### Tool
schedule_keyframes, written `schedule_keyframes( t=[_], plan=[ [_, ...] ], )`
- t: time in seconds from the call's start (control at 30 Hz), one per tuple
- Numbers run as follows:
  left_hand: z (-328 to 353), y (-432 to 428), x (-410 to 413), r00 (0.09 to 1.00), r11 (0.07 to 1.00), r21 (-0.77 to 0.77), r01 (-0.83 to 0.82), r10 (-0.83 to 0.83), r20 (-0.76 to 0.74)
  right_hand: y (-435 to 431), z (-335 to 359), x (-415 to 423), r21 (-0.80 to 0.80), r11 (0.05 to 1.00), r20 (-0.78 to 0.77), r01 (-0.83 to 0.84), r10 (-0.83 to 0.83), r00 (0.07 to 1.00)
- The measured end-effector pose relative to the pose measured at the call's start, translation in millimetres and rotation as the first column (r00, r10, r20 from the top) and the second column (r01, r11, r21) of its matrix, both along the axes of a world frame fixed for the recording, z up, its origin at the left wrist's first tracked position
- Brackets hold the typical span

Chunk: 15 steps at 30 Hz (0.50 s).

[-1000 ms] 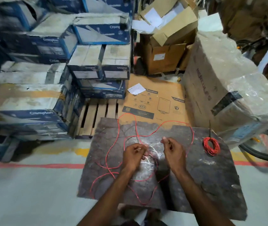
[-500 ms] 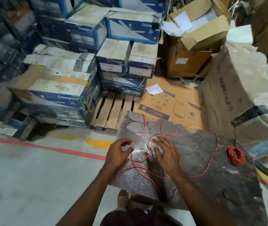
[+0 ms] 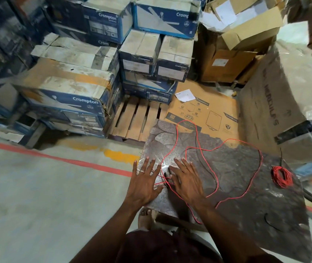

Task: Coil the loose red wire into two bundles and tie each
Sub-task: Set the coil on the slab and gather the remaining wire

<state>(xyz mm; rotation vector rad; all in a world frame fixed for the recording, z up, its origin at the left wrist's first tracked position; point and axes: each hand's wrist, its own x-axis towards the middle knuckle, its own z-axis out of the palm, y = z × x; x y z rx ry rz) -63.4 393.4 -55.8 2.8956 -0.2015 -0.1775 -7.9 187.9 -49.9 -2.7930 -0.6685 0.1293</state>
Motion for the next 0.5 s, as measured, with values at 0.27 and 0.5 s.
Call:
schedule_keyframes(
  t=[0.27, 0.5],
  plan=[
    [-13.8, 1.5, -7.8, 0.996, 0.997, 0.066, 0.026, -0.021, -0.087, 1.8, 2.2, -17.2, -0.044, 0.999, 0.074, 0.017, -0.014, 0.997],
    [-13.8, -0.1, -9.6, 0.998, 0.999, 0.035, 0.027, -0.026, -0.049, 7.5, -8.6, -26.6, -0.134, 0.99, -0.03, 0.042, -0.046, 0.998]
  ],
)
